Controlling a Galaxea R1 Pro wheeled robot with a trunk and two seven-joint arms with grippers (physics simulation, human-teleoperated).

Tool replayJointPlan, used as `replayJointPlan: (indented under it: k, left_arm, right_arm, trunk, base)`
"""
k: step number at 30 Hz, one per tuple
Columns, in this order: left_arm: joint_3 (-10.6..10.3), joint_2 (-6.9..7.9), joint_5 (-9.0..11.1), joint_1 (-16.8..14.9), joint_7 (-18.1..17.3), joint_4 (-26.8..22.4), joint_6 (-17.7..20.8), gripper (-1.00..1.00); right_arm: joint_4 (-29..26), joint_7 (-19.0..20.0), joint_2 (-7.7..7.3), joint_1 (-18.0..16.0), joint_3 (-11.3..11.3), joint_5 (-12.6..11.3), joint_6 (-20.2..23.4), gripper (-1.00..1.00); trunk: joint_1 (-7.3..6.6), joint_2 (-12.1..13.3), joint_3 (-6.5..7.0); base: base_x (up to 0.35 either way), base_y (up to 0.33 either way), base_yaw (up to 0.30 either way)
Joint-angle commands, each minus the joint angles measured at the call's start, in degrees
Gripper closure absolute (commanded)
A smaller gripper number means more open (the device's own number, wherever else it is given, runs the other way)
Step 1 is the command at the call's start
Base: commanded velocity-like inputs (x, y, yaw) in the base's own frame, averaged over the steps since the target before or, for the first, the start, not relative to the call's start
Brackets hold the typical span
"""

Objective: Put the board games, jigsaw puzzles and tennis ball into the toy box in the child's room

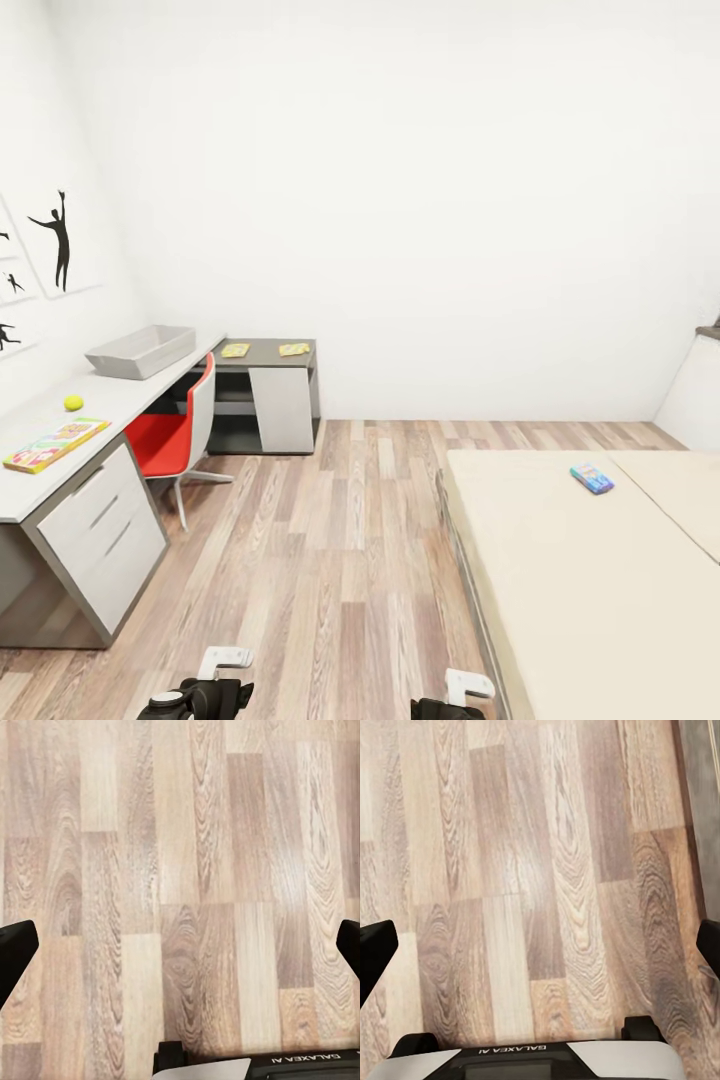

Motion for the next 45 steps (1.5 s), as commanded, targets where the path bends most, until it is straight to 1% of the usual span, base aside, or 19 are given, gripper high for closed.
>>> replayJointPlan:
  k: [1, 27, 34, 45]
  left_arm:
    - [0.0, 0.02, 0.0, 0.0, -0.2, -0.1, 0.4, -1.00]
    - [-0.1, 0.02, 0.0, 0.0, -0.2, -0.1, 0.4, -1.00]
    - [-0.1, 0.02, -0.1, 0.0, -0.1, -0.1, 0.4, -1.00]
    - [-0.1, 0.01, -0.1, 0.0, -0.1, -0.1, 0.4, -1.00]
  right_arm:
    - [-0.1, -0.1, 0.04, 0.0, -0.1, -0.5, 0.3, -1.00]
    - [-0.1, -0.1, 0.04, 0.0, -0.1, -0.5, 0.3, -1.00]
    - [-0.1, -0.1, 0.04, 0.0, -0.1, -0.5, 0.3, -1.00]
    - [-0.1, -0.1, 0.04, 0.0, -0.1, -0.5, 0.3, -1.00]
  trunk:
    - [0.04, -0.1, -0.13]
    - [0.04, -0.1, -0.13]
    - [0.04, -0.1, -0.13]
    - [0.04, -0.1, -0.13]
  base:
    - [-0.001, -0.006, -0.013]
    - [0.000, -0.004, -0.001]
    - [0.000, -0.118, 0.000]
    - [0.000, -0.207, 0.000]
